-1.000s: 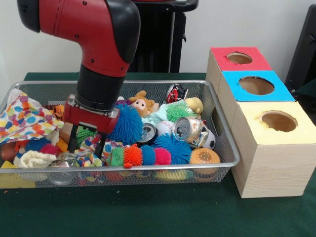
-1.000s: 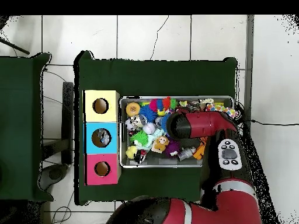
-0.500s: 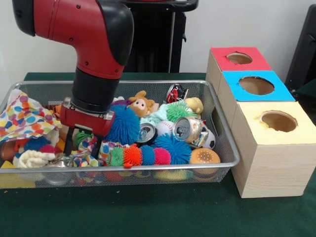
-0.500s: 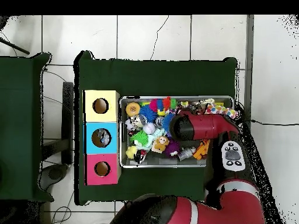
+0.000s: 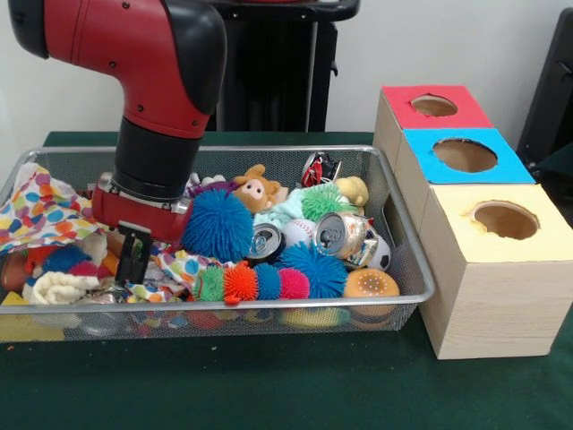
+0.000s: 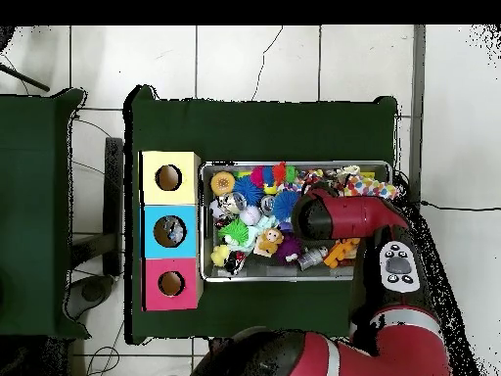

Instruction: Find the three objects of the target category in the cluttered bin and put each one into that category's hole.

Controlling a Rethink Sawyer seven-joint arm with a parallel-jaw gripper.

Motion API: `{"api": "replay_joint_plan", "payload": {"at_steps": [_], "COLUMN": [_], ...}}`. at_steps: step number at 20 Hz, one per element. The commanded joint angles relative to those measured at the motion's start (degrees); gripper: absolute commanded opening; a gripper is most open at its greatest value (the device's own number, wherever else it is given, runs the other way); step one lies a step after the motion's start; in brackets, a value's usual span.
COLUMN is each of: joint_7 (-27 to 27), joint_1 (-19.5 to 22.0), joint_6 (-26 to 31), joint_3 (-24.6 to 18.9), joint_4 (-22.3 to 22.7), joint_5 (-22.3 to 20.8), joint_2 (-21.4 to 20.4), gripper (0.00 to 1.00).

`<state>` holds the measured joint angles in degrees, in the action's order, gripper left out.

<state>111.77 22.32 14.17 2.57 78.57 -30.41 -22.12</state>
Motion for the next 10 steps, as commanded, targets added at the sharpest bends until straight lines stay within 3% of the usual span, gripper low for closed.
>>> {"api": "replay_joint_plan", "payload": {"at_steps": [1, 5, 10], "joint_7": [6.0, 7.2, 5.2], "joint_1": [0.3, -2.9, -7.3], "joint_6": [-5.8, -1.8, 12.7], "joint_3": [-2.1, 0.9, 2.6], "joint_4": [3.1, 3.1, 5.0], "joint_5": [-0.8, 0.1, 4.3], "joint_2": [5.1, 3.5, -5.0], "gripper": [0.0, 0.0, 0.0]}}
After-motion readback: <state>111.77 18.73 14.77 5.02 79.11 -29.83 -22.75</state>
